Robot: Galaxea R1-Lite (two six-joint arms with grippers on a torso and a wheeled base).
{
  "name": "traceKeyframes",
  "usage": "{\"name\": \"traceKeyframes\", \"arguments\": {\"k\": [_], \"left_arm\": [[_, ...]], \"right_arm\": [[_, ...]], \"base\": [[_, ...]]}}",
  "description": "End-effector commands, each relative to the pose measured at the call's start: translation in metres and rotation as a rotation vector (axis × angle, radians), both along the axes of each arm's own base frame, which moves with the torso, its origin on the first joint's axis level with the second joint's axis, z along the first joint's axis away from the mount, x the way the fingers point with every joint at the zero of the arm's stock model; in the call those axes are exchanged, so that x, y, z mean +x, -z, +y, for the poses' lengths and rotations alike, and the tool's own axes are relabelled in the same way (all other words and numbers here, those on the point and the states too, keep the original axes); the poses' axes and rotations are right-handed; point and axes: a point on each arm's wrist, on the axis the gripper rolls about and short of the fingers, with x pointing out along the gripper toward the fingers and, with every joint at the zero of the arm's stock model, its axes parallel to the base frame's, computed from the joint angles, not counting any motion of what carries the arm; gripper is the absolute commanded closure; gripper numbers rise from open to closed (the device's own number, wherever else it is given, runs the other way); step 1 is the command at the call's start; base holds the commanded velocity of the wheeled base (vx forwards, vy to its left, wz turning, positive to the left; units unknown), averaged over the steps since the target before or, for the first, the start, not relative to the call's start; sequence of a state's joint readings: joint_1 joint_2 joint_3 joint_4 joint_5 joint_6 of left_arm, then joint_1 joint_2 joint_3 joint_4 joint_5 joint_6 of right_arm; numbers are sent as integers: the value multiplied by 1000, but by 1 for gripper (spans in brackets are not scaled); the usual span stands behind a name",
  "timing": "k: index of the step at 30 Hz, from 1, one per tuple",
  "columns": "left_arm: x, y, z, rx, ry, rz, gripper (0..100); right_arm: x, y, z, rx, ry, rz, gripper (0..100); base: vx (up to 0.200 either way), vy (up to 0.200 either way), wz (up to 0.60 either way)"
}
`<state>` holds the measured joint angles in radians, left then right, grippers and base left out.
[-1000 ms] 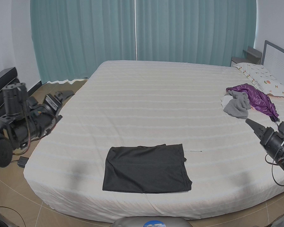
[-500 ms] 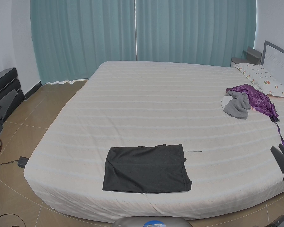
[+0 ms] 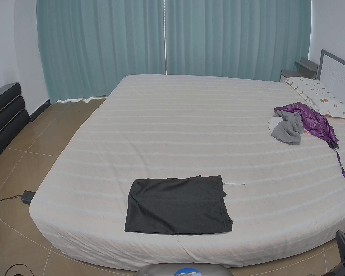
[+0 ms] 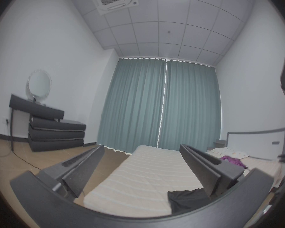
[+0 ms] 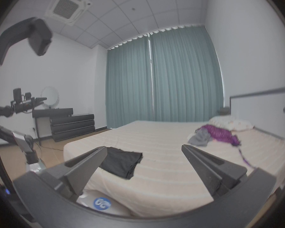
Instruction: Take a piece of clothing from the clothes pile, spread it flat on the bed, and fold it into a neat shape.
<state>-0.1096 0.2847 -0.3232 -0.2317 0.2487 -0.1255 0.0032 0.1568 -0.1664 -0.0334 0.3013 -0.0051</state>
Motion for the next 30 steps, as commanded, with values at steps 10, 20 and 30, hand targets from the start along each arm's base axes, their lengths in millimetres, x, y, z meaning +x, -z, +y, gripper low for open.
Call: {"name": "traceKeyframes", "arguments": {"k": [10, 20, 30], "left_arm": [[-11, 84, -5, 210, -6, -56, 0], [-6, 111, -6, 178, 69, 212, 0], [-6, 111, -10, 184, 232, 194, 0]], "right_arm": [[-3, 37, -8, -25, 361, -118, 0], [-2, 46, -8, -47, 377, -35, 0], [-2, 53, -6, -15, 300, 52, 0]], "base": [[0, 0, 0], [0, 0, 0], [0, 0, 0]]}}
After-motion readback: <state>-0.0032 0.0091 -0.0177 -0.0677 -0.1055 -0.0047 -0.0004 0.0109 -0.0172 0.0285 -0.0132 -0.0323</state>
